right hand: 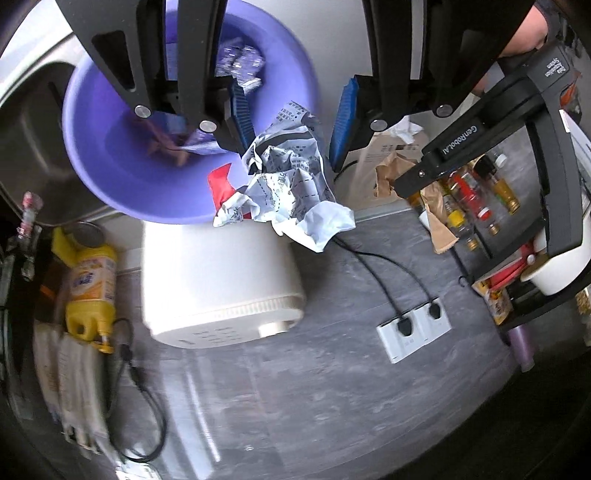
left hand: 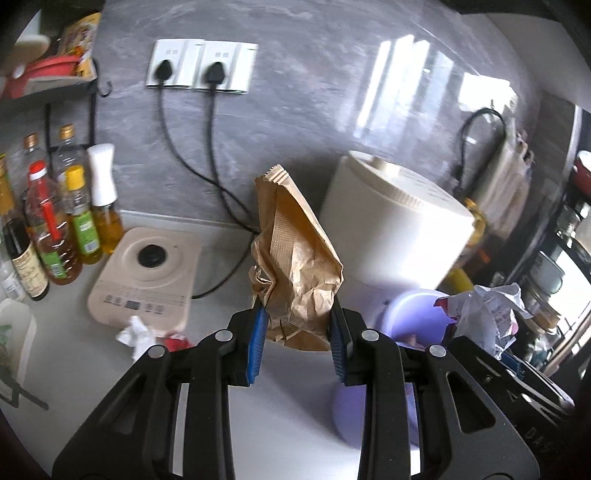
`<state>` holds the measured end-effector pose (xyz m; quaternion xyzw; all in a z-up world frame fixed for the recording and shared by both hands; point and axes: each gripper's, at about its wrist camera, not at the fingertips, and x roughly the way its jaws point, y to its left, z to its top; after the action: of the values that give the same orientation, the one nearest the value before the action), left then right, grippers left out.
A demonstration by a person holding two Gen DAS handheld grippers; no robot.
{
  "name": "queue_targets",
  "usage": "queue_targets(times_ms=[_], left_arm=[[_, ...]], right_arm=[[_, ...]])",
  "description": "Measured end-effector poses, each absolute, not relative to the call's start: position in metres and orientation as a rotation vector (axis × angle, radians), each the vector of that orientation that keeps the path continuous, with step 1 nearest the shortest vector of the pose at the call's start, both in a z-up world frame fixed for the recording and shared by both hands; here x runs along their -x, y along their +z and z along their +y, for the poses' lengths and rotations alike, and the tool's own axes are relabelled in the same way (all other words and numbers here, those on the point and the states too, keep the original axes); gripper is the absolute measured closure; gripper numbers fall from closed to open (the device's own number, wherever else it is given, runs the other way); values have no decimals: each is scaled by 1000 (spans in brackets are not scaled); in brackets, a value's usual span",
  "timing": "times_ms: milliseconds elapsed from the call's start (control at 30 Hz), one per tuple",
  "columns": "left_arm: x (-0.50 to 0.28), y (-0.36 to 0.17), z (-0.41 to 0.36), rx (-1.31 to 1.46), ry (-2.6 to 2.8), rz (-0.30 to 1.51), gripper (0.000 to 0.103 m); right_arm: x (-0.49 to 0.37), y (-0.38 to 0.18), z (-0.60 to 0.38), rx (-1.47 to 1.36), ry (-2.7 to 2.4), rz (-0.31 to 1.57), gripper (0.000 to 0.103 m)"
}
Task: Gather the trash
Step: 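Carry the brown paper and crumpled paper over the lavender bucket, then open both tools to drop the papers into the bucket, then move both tools back to the white tissue and red scrap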
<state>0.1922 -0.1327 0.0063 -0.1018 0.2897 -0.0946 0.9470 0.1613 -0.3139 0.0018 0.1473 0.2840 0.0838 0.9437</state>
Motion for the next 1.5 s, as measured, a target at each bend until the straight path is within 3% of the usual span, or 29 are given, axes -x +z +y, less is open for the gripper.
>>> queue_targets(times_ms=[400, 800, 1000, 1500], left_arm=[[-183, 11, -189, 157, -310, 585, 73], [-180, 2, -226, 130, -425, 631, 71], [-178, 0, -225, 149, -443, 641, 50], [-176, 8, -153, 193, -260, 599, 27]], right_arm=[[-138, -8, -367, -359, 67, 576, 47], [-119, -17, -400, -410, -10, 576, 46], [-115, -18, -404, -415, -21, 578, 46], [-134, -12, -356, -375, 100, 596, 46]])
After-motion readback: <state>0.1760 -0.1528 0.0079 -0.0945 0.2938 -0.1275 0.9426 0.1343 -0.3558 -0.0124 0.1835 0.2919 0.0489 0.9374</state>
